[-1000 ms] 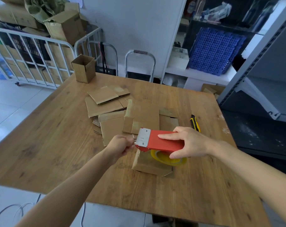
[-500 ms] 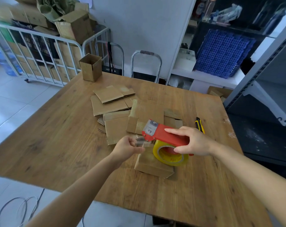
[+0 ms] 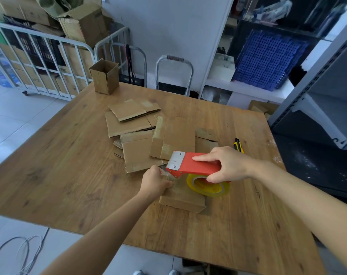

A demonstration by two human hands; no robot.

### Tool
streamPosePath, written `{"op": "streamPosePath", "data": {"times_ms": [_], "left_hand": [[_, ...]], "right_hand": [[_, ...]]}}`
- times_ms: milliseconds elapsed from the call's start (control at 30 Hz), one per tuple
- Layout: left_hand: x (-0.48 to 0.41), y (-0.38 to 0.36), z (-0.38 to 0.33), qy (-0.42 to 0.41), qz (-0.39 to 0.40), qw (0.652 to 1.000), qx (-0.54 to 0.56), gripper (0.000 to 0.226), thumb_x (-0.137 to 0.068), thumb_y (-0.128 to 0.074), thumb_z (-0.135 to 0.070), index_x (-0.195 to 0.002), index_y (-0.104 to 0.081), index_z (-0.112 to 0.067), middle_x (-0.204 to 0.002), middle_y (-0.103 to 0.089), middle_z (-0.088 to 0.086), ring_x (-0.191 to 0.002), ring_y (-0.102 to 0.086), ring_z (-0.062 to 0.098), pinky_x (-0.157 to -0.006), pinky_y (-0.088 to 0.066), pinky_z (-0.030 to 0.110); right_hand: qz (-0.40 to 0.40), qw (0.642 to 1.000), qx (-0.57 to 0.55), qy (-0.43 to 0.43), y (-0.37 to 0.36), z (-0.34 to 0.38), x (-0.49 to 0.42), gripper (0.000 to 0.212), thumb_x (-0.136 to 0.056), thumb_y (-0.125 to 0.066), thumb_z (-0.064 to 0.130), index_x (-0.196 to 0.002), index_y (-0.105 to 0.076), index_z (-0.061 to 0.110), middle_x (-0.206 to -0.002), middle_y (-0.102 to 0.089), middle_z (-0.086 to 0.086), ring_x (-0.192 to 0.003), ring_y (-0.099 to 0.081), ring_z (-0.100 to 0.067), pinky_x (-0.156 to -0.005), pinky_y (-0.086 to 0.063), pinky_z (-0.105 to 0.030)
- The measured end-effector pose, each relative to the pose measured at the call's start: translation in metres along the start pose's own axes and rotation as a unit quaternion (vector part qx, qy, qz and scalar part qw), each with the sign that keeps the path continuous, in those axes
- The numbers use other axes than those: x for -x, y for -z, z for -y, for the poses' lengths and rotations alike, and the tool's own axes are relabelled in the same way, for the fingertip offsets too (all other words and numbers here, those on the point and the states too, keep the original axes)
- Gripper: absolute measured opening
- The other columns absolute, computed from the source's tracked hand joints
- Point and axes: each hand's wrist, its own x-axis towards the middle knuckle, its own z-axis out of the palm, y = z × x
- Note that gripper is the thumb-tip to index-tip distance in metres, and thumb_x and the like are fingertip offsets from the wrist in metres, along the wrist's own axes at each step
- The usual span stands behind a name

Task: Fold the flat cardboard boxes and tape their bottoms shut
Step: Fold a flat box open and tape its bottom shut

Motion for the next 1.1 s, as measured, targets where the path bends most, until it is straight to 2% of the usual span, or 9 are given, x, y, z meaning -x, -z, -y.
{"op": "streamPosePath", "data": {"times_ms": [133, 267, 400, 467, 533, 600, 733, 867, 1100], "left_hand": [[0.0, 0.004, -0.005, 0.011, 0.032, 0.999, 0.001, 0.035, -0.075, -0.079, -0.017, -0.096, -0.052, -0.013, -0.087, -0.052, -0.005, -0.077, -0.048, 0.008, -0.057, -0.038, 0.02], [-0.001, 0.009, -0.002, 0.041, 0.15, 0.979, 0.134, 0.008, -0.084, -0.068, -0.014, -0.086, -0.063, -0.008, -0.08, -0.057, 0.0, -0.073, -0.051, 0.01, -0.064, -0.041, 0.024], [0.0, 0.005, 0.003, 0.07, 0.14, 0.969, 0.193, 0.027, -0.084, -0.067, -0.025, -0.101, -0.058, -0.006, -0.08, -0.053, 0.0, -0.074, -0.049, 0.012, -0.068, -0.042, 0.026], [-0.002, 0.007, 0.005, 0.081, 0.179, 0.953, 0.233, 0.022, -0.077, -0.064, -0.021, -0.092, -0.056, -0.009, -0.076, -0.046, 0.0, -0.067, -0.043, 0.01, -0.062, -0.037, 0.024], [-0.004, 0.011, 0.007, 0.079, 0.202, 0.939, 0.265, 0.01, -0.08, -0.06, -0.024, -0.079, -0.057, -0.015, -0.067, -0.044, -0.003, -0.058, -0.038, 0.008, -0.057, -0.031, 0.022], [-0.007, 0.012, 0.009, 0.077, 0.159, 0.949, 0.26, 0.024, -0.093, -0.055, -0.032, -0.073, -0.058, -0.018, -0.061, -0.048, -0.006, -0.053, -0.04, 0.008, -0.054, -0.032, 0.021], [-0.012, 0.006, 0.007, 0.037, 0.017, 0.991, 0.128, 0.037, -0.098, -0.048, -0.029, -0.066, -0.053, -0.01, -0.056, -0.051, -0.005, -0.051, -0.039, 0.011, -0.047, -0.032, 0.018], [-0.016, 0.0, 0.008, 0.02, -0.009, 0.996, 0.085, 0.035, -0.1, -0.045, -0.029, -0.075, -0.056, -0.007, -0.063, -0.052, -0.003, -0.057, -0.041, 0.012, -0.05, -0.03, 0.027], [-0.013, -0.011, 0.022, 0.04, -0.02, 0.991, 0.13, 0.035, -0.101, -0.04, -0.027, -0.07, -0.044, -0.011, -0.064, -0.041, 0.001, -0.058, -0.034, 0.014, -0.053, -0.026, 0.03]], "right_hand": [[0.012, 0.999, 0.042, 0.009, 0.0, -0.001, 0.001, 0.067, -0.081, -0.069, 0.039, -0.14, -0.04, 0.051, -0.107, -0.05, -0.001, -0.096, -0.05, -0.015, -0.09, -0.045, -0.035], [0.011, 0.999, 0.033, 0.002, -0.001, -0.009, 0.003, 0.066, -0.082, -0.067, 0.04, -0.14, -0.037, 0.054, -0.11, -0.049, 0.001, -0.095, -0.049, -0.012, -0.088, -0.046, -0.032], [0.017, 0.999, 0.041, 0.003, -0.001, -0.012, 0.002, 0.066, -0.081, -0.067, 0.044, -0.139, -0.037, 0.056, -0.11, -0.049, 0.001, -0.096, -0.048, -0.013, -0.089, -0.046, -0.035], [0.019, 0.999, 0.033, 0.001, -0.001, -0.012, 0.004, 0.067, -0.079, -0.066, 0.046, -0.139, -0.037, 0.056, -0.109, -0.048, 0.002, -0.095, -0.049, -0.013, -0.088, -0.046, -0.035], [0.017, 1.0, 0.024, -0.001, -0.001, -0.013, 0.005, 0.067, -0.077, -0.064, 0.047, -0.138, -0.037, 0.057, -0.108, -0.049, 0.002, -0.094, -0.049, -0.013, -0.087, -0.047, -0.035], [0.015, 1.0, 0.022, -0.001, -0.001, -0.012, 0.006, 0.067, -0.077, -0.065, 0.046, -0.137, -0.038, 0.058, -0.108, -0.049, 0.003, -0.094, -0.049, -0.012, -0.087, -0.047, -0.034], [0.02, 0.999, 0.026, 0.005, 0.002, -0.007, 0.005, 0.066, -0.08, -0.068, 0.04, -0.137, -0.04, 0.057, -0.108, -0.048, 0.003, -0.095, -0.049, -0.011, -0.088, -0.046, -0.033], [0.029, 0.999, 0.044, 0.004, 0.005, -0.001, 0.008, 0.066, -0.081, -0.068, 0.04, -0.138, -0.039, 0.055, -0.107, -0.048, 0.001, -0.095, -0.048, -0.013, -0.087, -0.045, -0.031], [0.026, 0.999, 0.044, 0.0, 0.002, 0.007, 0.006, 0.066, -0.08, -0.068, 0.038, -0.138, -0.04, 0.054, -0.106, -0.048, 0.003, -0.095, -0.047, -0.013, -0.086, -0.044, -0.03]]}}
